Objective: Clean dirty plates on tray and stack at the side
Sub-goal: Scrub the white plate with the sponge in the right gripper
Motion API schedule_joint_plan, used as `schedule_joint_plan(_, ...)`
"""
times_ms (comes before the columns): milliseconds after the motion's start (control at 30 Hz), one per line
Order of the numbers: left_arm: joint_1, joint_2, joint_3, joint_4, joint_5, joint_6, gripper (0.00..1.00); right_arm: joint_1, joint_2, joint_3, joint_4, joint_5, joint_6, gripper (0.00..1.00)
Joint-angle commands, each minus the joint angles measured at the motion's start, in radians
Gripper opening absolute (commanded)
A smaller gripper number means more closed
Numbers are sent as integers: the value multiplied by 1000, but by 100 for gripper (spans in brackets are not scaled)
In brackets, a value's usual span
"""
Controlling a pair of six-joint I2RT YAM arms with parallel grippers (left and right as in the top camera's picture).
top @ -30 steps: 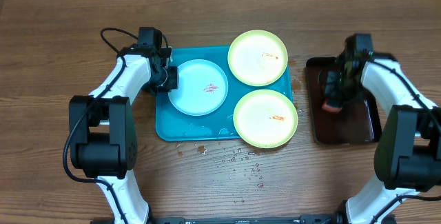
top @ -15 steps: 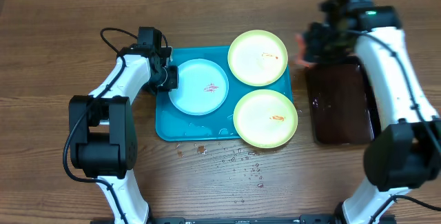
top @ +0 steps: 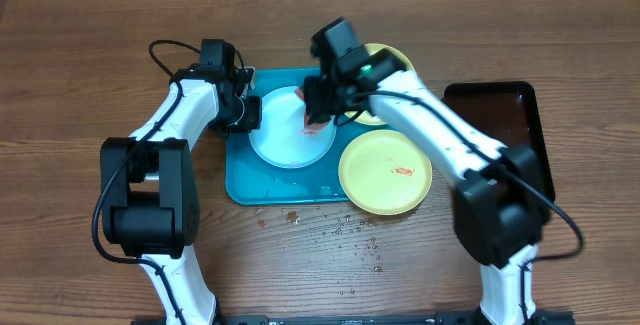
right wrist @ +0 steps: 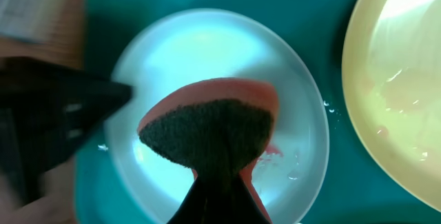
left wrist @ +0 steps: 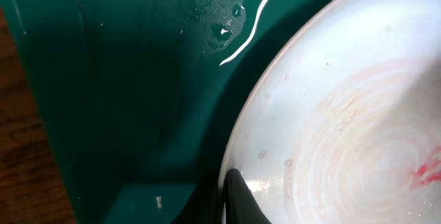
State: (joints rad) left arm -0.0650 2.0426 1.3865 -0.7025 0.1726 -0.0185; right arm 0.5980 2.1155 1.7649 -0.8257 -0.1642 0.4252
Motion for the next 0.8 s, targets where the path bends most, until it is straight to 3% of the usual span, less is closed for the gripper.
schedule_joint_plan(0, -7, 42, -12, -6, 15, 26, 4, 18, 48, 21, 10, 124, 74, 4)
schedule_joint_plan(367, -7, 42, -12, -6, 15, 26, 4, 35, 189, 20, 51, 151, 73, 4)
schedule_joint_plan(767, -7, 42, -12, -3, 31, 26, 4, 66, 203, 20, 130, -191, 6, 4)
